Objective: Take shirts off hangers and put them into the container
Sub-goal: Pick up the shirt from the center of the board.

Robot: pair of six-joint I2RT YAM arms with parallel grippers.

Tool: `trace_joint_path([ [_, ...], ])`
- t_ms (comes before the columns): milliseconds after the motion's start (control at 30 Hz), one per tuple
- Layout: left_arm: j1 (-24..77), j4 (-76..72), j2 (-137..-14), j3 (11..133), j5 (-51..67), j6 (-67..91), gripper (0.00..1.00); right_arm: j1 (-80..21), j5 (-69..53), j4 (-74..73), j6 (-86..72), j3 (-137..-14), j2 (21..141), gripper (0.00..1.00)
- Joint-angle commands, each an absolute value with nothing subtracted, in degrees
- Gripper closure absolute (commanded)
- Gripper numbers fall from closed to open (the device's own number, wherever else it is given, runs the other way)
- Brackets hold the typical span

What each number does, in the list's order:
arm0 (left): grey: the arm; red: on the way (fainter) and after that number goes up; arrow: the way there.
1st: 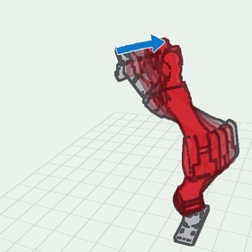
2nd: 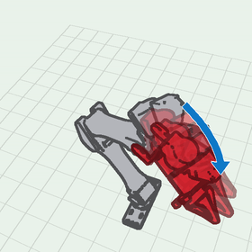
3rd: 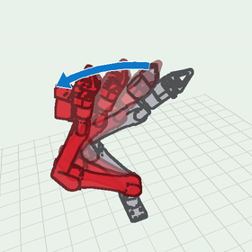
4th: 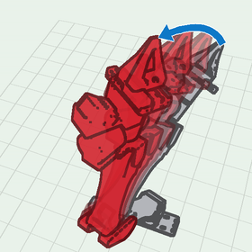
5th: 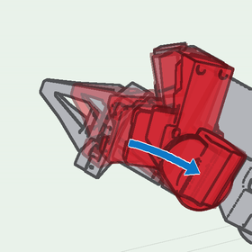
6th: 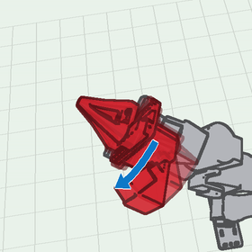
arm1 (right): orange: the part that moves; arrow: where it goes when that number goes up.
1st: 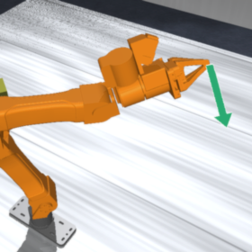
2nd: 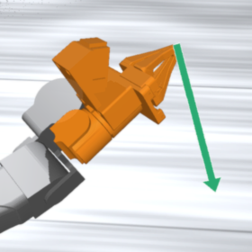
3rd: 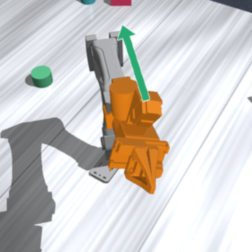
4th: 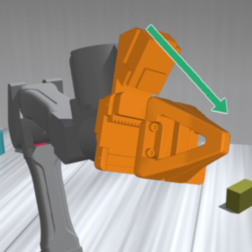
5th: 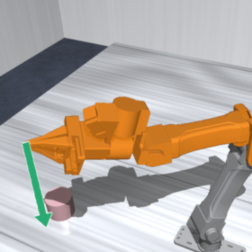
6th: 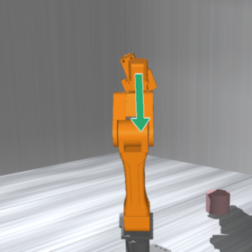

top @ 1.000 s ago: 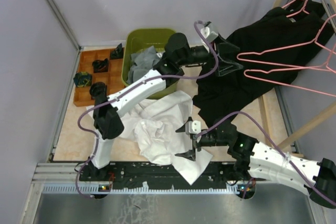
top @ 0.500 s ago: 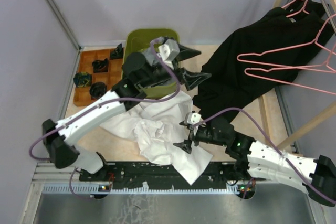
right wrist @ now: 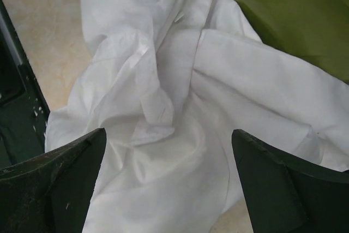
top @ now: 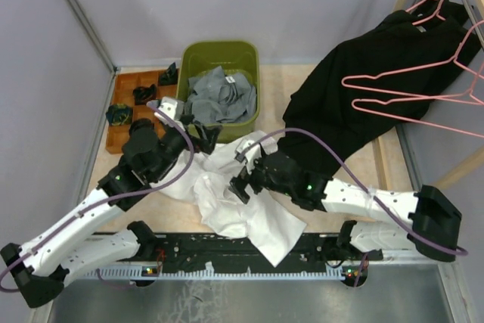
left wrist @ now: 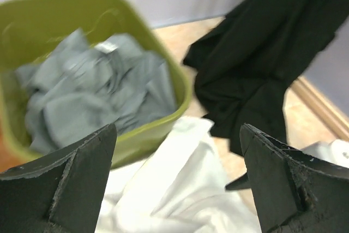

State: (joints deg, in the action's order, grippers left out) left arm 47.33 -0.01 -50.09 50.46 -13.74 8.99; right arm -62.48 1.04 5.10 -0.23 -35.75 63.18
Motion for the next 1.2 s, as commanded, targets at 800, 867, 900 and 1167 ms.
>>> trace_joint_path([
  [800,3.22,27.84,-38.48,42.49,-0.03,24.8,0.01,-63.11,4.91,-23.37,-17.56,-78.98,109.65,0.01],
  [867,3.21,27.86,-36.46,41.84,-2.96,23.96,0.01,-63.27,7.08,-24.86,-17.89,-79.43,112.4,0.01],
  [900,3.21,27.94,-35.05,41.37,-4.52,23.86,0.01,-63.48,8.55,-24.88,-17.76,-78.91,113.09,0.01],
  [1167,3.31,23.94,-25.73,32.8,-9.59,21.67,0.01,-65.31,12.06,-16.98,-11.87,-68.88,107.43,0.65],
])
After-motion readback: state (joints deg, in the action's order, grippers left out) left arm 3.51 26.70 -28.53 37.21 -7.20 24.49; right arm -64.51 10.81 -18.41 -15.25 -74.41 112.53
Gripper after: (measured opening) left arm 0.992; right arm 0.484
